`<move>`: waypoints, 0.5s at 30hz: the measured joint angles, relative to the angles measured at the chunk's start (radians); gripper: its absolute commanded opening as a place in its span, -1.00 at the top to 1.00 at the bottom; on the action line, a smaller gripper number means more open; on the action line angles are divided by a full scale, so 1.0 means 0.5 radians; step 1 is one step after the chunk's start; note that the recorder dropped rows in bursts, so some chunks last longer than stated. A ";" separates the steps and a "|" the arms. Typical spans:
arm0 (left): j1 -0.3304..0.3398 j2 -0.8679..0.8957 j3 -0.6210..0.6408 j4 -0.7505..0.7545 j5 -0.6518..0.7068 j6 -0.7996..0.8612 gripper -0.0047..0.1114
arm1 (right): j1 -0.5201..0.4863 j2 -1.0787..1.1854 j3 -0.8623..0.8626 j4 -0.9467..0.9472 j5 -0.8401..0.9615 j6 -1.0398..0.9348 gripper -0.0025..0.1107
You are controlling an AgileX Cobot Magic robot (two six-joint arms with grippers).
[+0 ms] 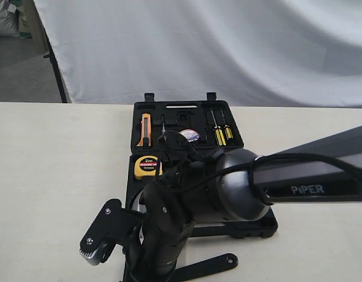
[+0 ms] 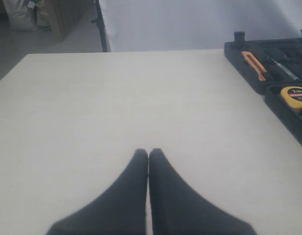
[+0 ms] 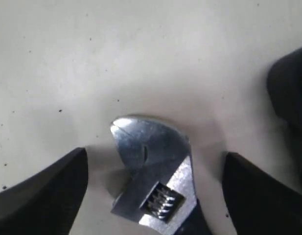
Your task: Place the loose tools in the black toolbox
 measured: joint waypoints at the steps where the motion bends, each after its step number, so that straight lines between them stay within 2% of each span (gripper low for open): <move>1: 0.000 0.000 0.000 0.000 0.000 0.000 0.91 | 0.000 0.004 -0.005 0.000 -0.004 0.004 -0.26; 3: 0.000 0.000 0.000 0.000 0.000 0.000 0.91 | 0.002 0.011 -0.013 -0.009 -0.007 0.008 -0.07; 5: 0.000 0.000 0.000 0.000 0.000 0.000 0.91 | 0.002 0.020 -0.013 -0.013 -0.030 0.012 0.41; 6: 0.000 0.000 0.000 0.000 0.000 0.000 0.91 | 0.002 0.020 -0.015 -0.013 -0.035 0.016 0.54; 7: 0.000 0.000 0.000 0.000 0.000 0.000 0.91 | 0.002 0.020 -0.018 -0.020 -0.039 0.025 0.77; 8: 0.000 0.000 0.000 0.000 0.000 0.000 0.91 | 0.002 0.020 -0.018 -0.020 -0.039 0.024 0.88; 9: 0.000 0.000 0.000 0.000 0.000 0.000 0.91 | 0.002 0.020 -0.018 -0.020 -0.039 0.024 0.96; 15: 0.000 0.000 0.000 0.000 0.000 0.000 0.91 | 0.005 0.008 -0.018 -0.059 -0.036 0.132 0.96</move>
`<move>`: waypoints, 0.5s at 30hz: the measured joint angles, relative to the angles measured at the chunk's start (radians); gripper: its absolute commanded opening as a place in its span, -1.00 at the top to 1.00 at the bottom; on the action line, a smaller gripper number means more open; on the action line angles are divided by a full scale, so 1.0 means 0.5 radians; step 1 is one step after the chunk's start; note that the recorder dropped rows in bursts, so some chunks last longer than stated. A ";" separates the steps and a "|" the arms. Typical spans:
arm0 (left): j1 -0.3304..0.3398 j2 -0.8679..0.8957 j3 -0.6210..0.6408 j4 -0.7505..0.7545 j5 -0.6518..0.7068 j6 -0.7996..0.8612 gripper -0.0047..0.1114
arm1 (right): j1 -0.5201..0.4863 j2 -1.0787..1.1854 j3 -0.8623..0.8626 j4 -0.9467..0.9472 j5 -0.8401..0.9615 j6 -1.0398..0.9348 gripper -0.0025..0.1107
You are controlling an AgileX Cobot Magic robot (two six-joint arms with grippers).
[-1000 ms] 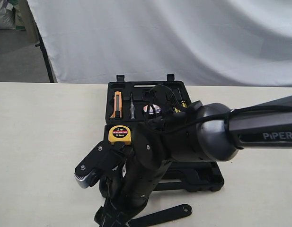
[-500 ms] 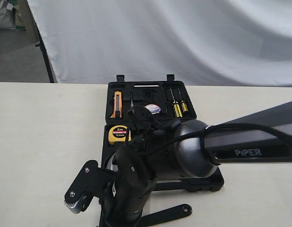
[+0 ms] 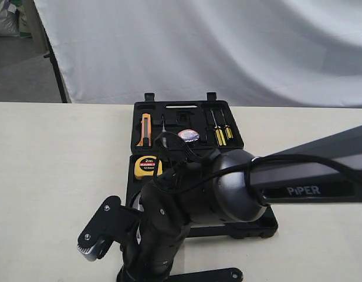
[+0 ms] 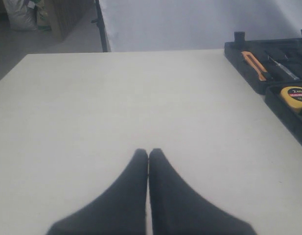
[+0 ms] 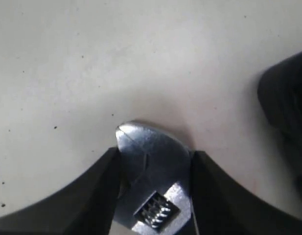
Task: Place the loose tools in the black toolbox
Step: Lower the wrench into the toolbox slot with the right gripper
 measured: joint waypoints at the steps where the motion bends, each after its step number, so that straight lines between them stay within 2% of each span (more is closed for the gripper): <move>1: 0.000 0.000 0.000 0.000 0.000 0.000 0.91 | 0.000 -0.005 0.000 -0.006 0.005 0.015 0.96; 8: 0.000 0.000 0.000 0.000 0.000 0.000 0.91 | -0.008 -0.060 0.026 -0.084 0.111 0.130 0.96; 15: 0.000 0.000 0.000 0.000 0.000 0.000 0.91 | -0.133 -0.242 0.029 -0.091 0.154 0.197 0.96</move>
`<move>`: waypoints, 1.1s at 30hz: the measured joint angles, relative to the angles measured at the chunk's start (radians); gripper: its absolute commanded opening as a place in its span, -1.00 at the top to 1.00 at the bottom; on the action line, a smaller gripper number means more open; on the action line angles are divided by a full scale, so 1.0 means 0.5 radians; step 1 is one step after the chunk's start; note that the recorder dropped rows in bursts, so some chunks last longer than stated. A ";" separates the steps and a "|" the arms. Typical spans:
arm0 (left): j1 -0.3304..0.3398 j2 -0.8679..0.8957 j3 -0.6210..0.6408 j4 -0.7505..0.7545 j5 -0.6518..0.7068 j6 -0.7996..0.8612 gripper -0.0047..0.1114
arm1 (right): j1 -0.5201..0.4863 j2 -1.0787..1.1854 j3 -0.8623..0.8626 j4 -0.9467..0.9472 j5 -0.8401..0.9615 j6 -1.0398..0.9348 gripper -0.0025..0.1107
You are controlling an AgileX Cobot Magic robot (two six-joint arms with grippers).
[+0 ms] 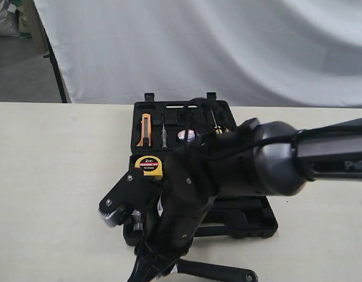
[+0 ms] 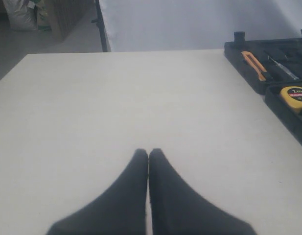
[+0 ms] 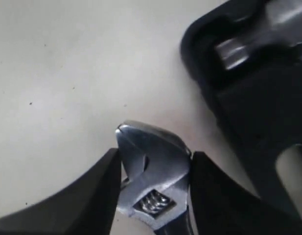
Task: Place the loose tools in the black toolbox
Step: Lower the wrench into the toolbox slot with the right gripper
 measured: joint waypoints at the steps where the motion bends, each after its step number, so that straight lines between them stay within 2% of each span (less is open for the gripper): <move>1: 0.000 0.000 0.000 0.000 0.000 0.000 0.91 | -0.029 -0.027 0.000 0.000 0.000 0.000 0.96; 10: 0.000 0.000 0.000 0.000 0.000 0.000 0.91 | -0.243 -0.076 0.000 0.000 -0.153 0.059 0.96; 26: 0.000 0.000 0.000 0.000 0.000 0.000 0.91 | -0.248 -0.076 0.001 0.020 -0.493 0.172 0.96; 33: 0.000 0.000 0.000 0.000 0.000 0.000 0.91 | -0.277 -0.076 -0.025 0.020 -0.498 0.183 0.96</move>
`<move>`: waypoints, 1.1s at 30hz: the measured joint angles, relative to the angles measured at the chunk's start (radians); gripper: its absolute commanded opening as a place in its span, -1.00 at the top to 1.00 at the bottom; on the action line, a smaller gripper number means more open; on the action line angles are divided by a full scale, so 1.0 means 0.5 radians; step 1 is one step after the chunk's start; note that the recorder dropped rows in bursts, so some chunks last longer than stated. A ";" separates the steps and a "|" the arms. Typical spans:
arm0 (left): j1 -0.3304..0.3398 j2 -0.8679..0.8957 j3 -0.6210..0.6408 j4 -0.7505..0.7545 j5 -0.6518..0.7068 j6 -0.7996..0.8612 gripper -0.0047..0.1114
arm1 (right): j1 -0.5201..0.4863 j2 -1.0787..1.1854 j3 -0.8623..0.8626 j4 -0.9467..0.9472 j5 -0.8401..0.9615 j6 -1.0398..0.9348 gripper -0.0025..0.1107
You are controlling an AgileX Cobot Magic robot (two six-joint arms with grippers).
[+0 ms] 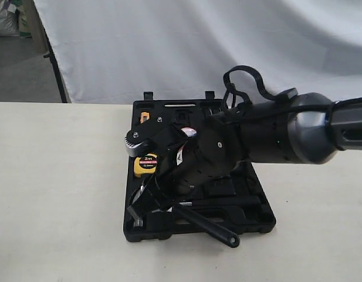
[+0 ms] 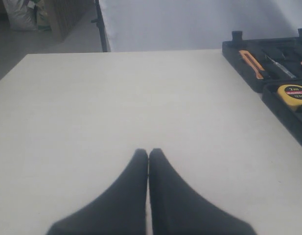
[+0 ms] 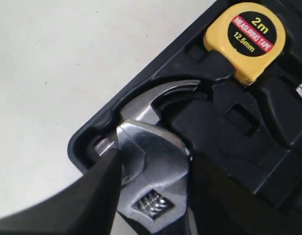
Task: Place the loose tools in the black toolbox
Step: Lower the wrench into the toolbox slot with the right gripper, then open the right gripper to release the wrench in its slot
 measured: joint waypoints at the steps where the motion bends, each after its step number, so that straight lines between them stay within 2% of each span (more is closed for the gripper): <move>1: 0.000 0.000 0.000 0.000 0.000 0.000 0.91 | -0.012 0.009 -0.033 0.000 0.030 0.000 0.96; 11: 0.000 0.000 0.000 0.000 0.000 0.000 0.91 | -0.093 0.268 -0.525 -0.310 0.497 -0.040 0.96; 20: 0.000 0.000 0.000 0.000 0.000 0.000 0.91 | -0.093 0.584 -0.744 -0.525 0.498 -0.308 0.96; 25: 0.000 0.000 0.000 0.000 0.000 0.000 0.91 | -0.093 0.619 -0.769 -0.636 0.470 -0.463 0.96; 33: 0.000 0.000 0.000 0.000 0.000 0.000 0.91 | -0.093 0.636 -0.769 -0.753 0.474 -0.494 0.96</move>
